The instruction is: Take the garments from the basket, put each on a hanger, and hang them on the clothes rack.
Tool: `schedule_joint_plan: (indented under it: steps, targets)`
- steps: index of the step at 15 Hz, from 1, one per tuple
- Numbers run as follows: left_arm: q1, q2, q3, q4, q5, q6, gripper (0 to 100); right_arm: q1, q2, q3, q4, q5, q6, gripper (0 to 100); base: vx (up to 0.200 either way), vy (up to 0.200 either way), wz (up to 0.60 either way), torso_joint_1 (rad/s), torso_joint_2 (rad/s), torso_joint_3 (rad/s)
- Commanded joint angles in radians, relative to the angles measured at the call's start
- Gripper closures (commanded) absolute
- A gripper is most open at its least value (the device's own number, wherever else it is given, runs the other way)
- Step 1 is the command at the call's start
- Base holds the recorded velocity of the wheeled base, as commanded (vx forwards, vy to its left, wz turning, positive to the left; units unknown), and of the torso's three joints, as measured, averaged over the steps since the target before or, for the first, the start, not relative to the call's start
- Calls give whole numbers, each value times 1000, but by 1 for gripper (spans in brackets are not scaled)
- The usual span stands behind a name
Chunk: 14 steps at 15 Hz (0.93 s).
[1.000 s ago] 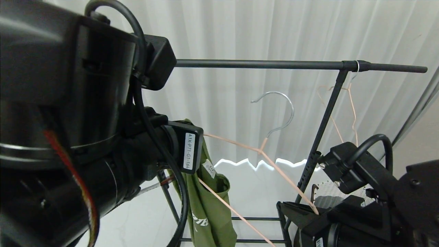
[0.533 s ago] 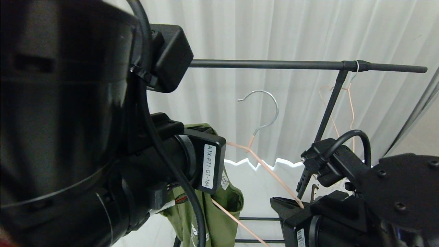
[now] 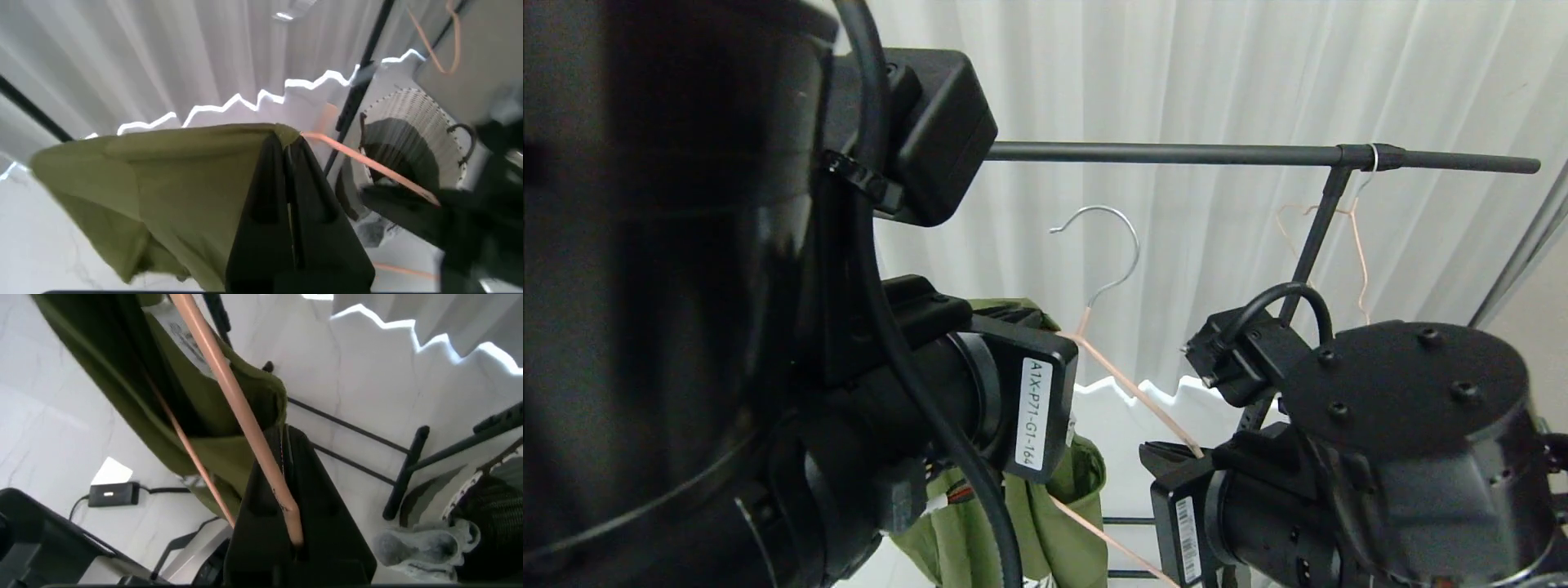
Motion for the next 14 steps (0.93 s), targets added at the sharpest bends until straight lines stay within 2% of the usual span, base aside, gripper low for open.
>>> schedule_joint_plan:
  steps: [1,2,6,9,14]
  targets:
    - [-19,0,7,1,4,2,100,-16,25,-12,-32,-4,-20,100,0,0,0,0,0,0]
    - [-19,-2,10,1,9,2,100,-20,21,-6,-52,-5,-35,100,0,0,0,0,0,0]
    - [-20,-43,76,1,27,124,100,-56,-32,78,-235,-12,-213,100,0,0,0,0,0,0]
    - [-34,-43,88,1,29,124,100,-80,-32,104,-390,-12,-313,100,0,0,0,0,0,0]
    - [-34,-49,98,1,30,123,100,-100,-42,108,-483,-12,-425,100,0,0,0,0,0,0]
